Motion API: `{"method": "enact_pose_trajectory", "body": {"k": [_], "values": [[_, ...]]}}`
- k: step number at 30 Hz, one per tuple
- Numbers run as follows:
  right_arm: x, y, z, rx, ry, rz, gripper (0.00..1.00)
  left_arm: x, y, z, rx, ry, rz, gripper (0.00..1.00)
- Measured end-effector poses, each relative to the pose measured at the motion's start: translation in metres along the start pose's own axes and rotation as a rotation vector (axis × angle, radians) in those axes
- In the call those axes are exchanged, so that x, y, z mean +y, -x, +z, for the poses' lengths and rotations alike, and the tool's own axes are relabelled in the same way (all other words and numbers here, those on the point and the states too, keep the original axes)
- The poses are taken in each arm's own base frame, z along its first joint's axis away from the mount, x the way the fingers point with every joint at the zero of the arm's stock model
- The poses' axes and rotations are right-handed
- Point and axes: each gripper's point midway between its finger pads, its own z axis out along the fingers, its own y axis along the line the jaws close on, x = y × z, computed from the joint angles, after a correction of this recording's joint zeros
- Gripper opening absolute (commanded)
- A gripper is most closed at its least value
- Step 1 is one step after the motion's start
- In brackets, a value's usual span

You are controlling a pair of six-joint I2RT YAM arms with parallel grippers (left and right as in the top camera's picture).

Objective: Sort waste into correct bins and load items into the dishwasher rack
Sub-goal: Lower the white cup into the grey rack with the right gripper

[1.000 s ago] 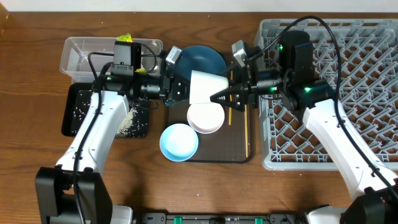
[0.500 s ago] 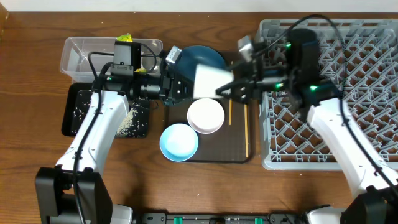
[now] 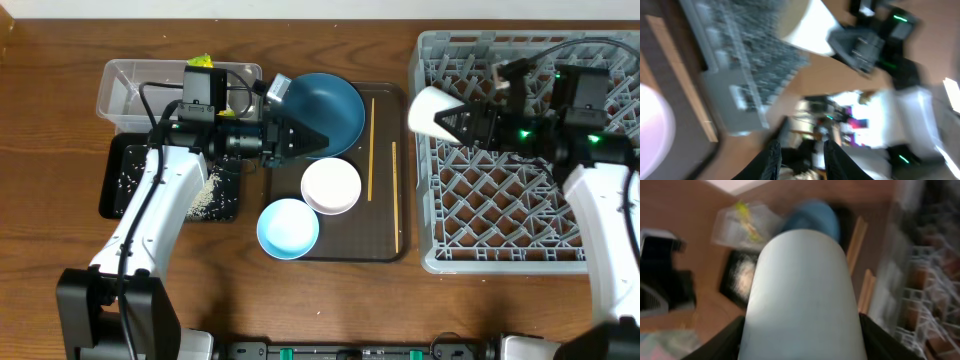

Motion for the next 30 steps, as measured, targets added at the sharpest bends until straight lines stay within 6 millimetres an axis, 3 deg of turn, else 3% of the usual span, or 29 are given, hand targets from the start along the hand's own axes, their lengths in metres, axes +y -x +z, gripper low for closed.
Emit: {"method": "enact_pose_trajectory", "body": {"k": [7, 12, 16, 20, 30], "values": [[0.006, -0.009, -0.056, 0.058, -0.341, 0.038, 0.41, 0.059, 0.014, -0.011, -0.115, 0.338, -0.052, 0.32], [0.007, -0.042, -0.071, 0.171, -0.500, 0.033, 0.44, 0.109, 0.005, -0.037, -0.159, 0.651, -0.143, 0.32], [-0.003, -0.068, -0.071, 0.296, -0.594, 0.056, 0.45, 0.137, -0.004, -0.063, -0.176, 0.864, -0.186, 0.32], [-0.018, -0.083, -0.062, 0.408, -0.674, 0.074, 0.44, 0.152, -0.008, -0.084, -0.195, 1.011, -0.199, 0.32], [-0.062, -0.103, -0.028, 0.632, -0.787, 0.147, 0.41, 0.161, -0.010, -0.101, -0.210, 1.125, -0.199, 0.32]]}}
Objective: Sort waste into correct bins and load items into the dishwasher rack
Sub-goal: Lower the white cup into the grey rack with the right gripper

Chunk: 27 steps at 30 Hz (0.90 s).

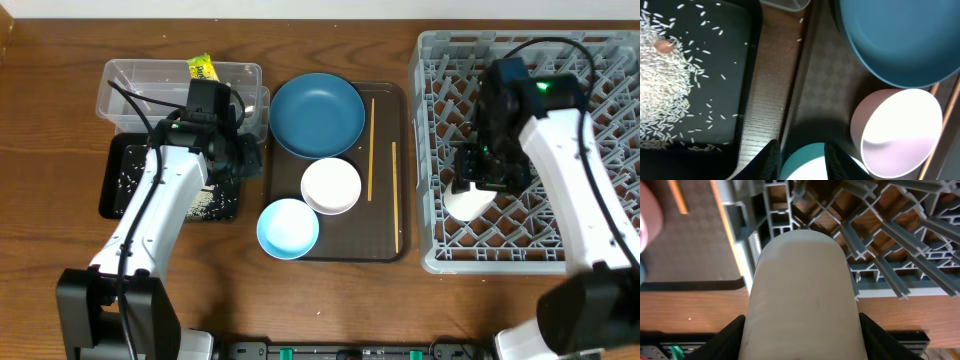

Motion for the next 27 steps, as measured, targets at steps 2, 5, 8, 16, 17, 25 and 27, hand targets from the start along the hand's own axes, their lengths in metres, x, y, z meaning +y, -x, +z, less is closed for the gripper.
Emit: {"method": "enact_pose_trajectory", "body": {"k": [2, 5, 8, 16, 17, 25, 27], "values": [[-0.001, 0.003, 0.008, 0.028, -0.011, 0.001, 0.42, 0.002, -0.001, 0.000, 0.003, 0.007, -0.001, 0.32], [-0.001, 0.007, 0.018, 0.050, -0.020, 0.003, 0.44, 0.002, -0.002, 0.000, 0.005, 0.012, -0.002, 0.32], [-0.001, 0.008, 0.028, 0.070, -0.025, 0.004, 0.54, 0.002, -0.001, 0.000, 0.005, 0.012, -0.002, 0.32], [-0.002, 0.007, 0.036, 0.094, -0.034, 0.011, 0.80, 0.002, -0.002, 0.000, 0.006, 0.012, -0.002, 0.32], [-0.002, 0.008, 0.036, 0.093, -0.035, 0.011, 0.81, 0.002, -0.002, 0.000, 0.005, 0.012, -0.002, 0.32], [0.001, 0.019, 0.023, 0.041, -0.025, 0.007, 0.81, 0.002, -0.001, 0.000, 0.005, 0.012, -0.002, 0.32], [0.005, 0.029, 0.010, -0.009, -0.005, 0.004, 0.80, 0.002, -0.001, 0.000, 0.004, 0.012, -0.001, 0.32]]}}
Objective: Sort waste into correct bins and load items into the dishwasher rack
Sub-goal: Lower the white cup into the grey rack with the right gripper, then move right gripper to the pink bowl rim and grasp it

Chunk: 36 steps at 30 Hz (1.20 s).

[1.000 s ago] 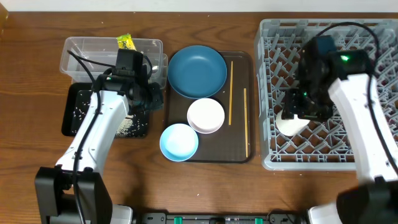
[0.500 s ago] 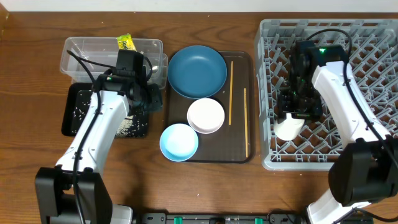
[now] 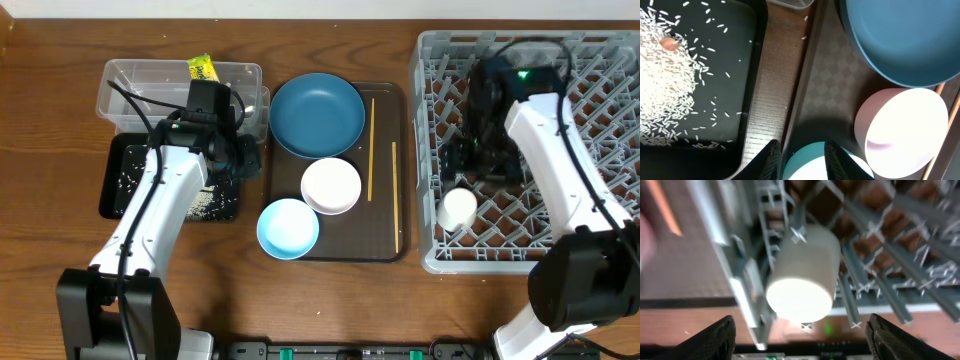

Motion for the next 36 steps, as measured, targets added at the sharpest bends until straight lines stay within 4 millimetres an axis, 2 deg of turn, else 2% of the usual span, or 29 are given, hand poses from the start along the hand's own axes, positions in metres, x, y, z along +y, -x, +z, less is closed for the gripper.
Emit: {"method": "enact_pose_trajectory", "body": {"k": [4, 6, 8, 10, 12, 13, 16, 20, 24, 29, 33, 36], "values": [[0.019, 0.025, -0.038, -0.177, 0.080, -0.029, 0.78, 0.000, 0.000, 0.000, -0.001, 0.000, 0.000, 0.32], [0.035, 0.035, -0.056, -0.270, 0.129, -0.062, 0.77, 0.000, 0.000, 0.000, -0.001, 0.000, 0.000, 0.32], [0.060, 0.041, -0.073, -0.362, 0.177, -0.123, 0.76, 0.000, 0.000, 0.000, -0.001, 0.000, 0.000, 0.32], [0.085, 0.041, -0.080, -0.407, 0.215, -0.184, 0.75, 0.000, 0.000, 0.000, 0.000, 0.000, 0.000, 0.32], [0.109, 0.038, -0.079, -0.417, 0.239, -0.243, 0.73, 0.000, 0.000, 0.000, -0.001, 0.000, 0.000, 0.33], [0.121, 0.037, -0.077, -0.419, 0.247, -0.270, 0.72, 0.000, 0.000, 0.000, 0.000, 0.000, 0.000, 0.39], [0.152, 0.037, -0.058, -0.391, 0.251, -0.329, 0.68, 0.000, 0.000, 0.000, 0.000, 0.000, 0.005, 0.46], [0.176, 0.042, -0.011, -0.299, 0.220, -0.348, 0.62, 0.000, 0.000, 0.000, 0.000, 0.000, 0.003, 0.48], [0.180, 0.044, 0.031, -0.206, 0.174, -0.343, 0.60, 0.000, 0.000, 0.000, 0.000, 0.000, 0.008, 0.48], [0.181, 0.043, 0.072, -0.115, 0.130, -0.337, 0.50, 0.000, -0.001, 0.000, 0.003, 0.001, 0.049, 0.48], [0.181, 0.043, 0.087, -0.085, 0.112, -0.338, 0.40, -0.002, 0.001, -0.007, -0.017, -0.005, 0.106, 0.48], [0.182, 0.044, 0.090, -0.088, 0.113, -0.342, 0.36, -0.007, 0.005, -0.026, -0.078, -0.024, 0.159, 0.48]]}}
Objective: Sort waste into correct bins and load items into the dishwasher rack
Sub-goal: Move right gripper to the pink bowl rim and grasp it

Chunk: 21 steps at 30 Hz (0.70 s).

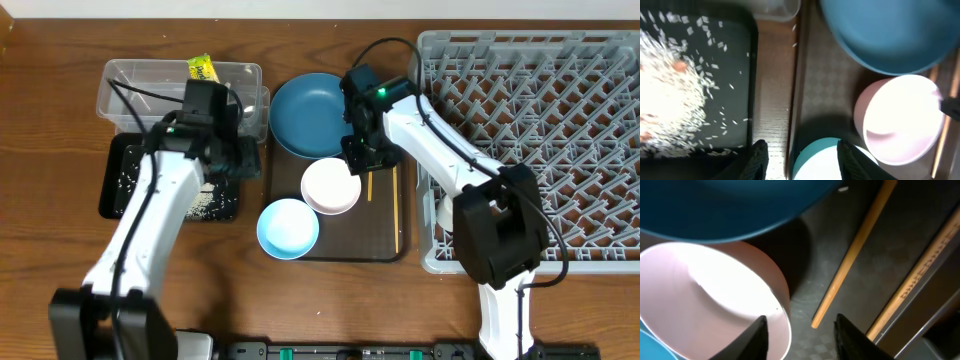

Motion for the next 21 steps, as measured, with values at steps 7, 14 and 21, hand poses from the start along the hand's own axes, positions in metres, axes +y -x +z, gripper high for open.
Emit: {"method": "enact_pose_trajectory", "body": {"k": [7, 14, 21], "values": [[0.003, -0.006, 0.016, 0.005, 0.000, -0.016, 0.25, -0.010, 0.016, -0.062, -0.199, -0.015, 0.079, 0.49], [0.001, -0.012, 0.022, 0.022, -0.005, -0.012, 0.01, -0.006, 0.021, -0.085, -0.278, 0.024, 0.102, 0.65], [-0.004, -0.025, 0.016, 0.078, -0.022, 0.002, 0.01, -0.003, 0.021, -0.085, -0.280, 0.043, 0.101, 0.81]]}}
